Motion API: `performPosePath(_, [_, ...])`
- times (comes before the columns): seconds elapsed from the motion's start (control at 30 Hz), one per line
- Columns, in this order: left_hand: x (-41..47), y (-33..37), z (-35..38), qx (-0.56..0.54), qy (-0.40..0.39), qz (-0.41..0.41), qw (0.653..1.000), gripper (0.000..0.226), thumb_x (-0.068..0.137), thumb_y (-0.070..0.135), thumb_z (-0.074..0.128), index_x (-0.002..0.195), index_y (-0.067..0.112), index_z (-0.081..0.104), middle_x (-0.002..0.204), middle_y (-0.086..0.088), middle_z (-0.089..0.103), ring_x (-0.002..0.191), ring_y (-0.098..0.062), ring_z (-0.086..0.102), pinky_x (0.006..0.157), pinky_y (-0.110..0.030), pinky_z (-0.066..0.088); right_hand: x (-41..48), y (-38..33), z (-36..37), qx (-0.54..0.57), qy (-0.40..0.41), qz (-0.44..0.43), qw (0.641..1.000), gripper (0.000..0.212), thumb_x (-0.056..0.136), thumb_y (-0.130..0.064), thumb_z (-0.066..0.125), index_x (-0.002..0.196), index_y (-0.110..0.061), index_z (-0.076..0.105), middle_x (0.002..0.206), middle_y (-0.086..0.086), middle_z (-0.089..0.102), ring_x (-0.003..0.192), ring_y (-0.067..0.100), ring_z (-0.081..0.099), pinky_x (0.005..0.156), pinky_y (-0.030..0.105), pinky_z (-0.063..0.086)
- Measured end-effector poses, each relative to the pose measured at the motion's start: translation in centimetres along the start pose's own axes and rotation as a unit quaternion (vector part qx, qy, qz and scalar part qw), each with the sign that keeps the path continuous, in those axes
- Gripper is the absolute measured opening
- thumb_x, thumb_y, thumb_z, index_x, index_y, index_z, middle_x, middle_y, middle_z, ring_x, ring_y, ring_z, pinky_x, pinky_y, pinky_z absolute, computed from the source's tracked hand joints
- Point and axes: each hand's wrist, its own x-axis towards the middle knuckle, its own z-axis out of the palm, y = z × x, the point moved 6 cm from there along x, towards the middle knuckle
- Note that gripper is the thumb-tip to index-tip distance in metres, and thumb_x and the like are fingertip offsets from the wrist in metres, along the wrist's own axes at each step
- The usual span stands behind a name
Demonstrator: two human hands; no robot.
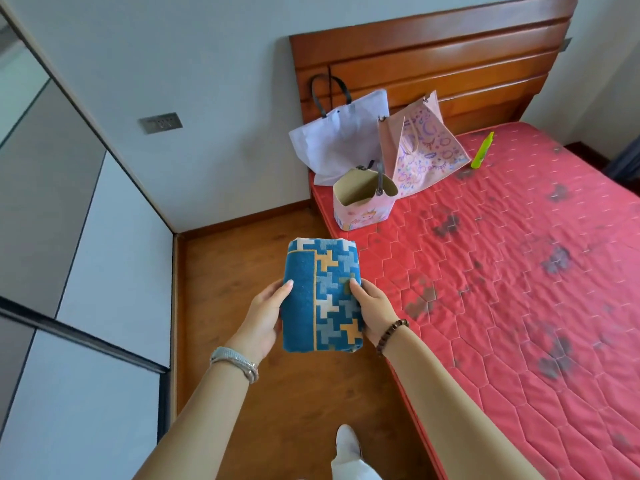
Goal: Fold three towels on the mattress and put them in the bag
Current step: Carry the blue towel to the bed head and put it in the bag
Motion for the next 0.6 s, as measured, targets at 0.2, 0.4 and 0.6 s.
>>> performPosePath(0.2, [4.6,3.4,0.9,-0.009,-0.001,-0.004,1.000,0.032,0.101,0.028,0.054,0.131,0.017,0.060,0.126,-0.004,0.067,0.119,-0.020,0.061,0.107,-0.047,0.046,4.9,-3.6,0.9,-0.002,-0.007,-0.001,1.000,0.016,0.101,-0.028,0.047,0.109,-0.017,0.056,0.103,0.006,0.069,0.090,0.022,0.070,0.083,0.043,0.058])
performPosePath(0.4, [11.0,5.9,0.8,0.010,-0.021,-0.022,0.999,0.032,0.101,0.030,0.054,0.131,0.019,0.060,0.127,-0.004,0.067,0.119,-0.020,0.062,0.106,-0.047,0.047,10.4,-5.4,1.8,0.004,0.014,0.020,1.000,0.015,0.100,-0.029,0.048,0.107,-0.018,0.056,0.105,0.006,0.070,0.092,0.022,0.070,0.088,0.044,0.057])
performPosePath(0.6, [18.8,10.4,0.7,0.041,-0.056,-0.026,0.997,0.032,0.100,0.032,0.056,0.130,0.021,0.060,0.127,-0.003,0.068,0.121,-0.022,0.061,0.107,-0.051,0.046,17.1,-8.2,3.6,0.039,0.050,0.031,0.997,0.021,0.100,-0.030,0.049,0.113,-0.016,0.057,0.108,0.009,0.071,0.095,0.026,0.071,0.086,0.044,0.058])
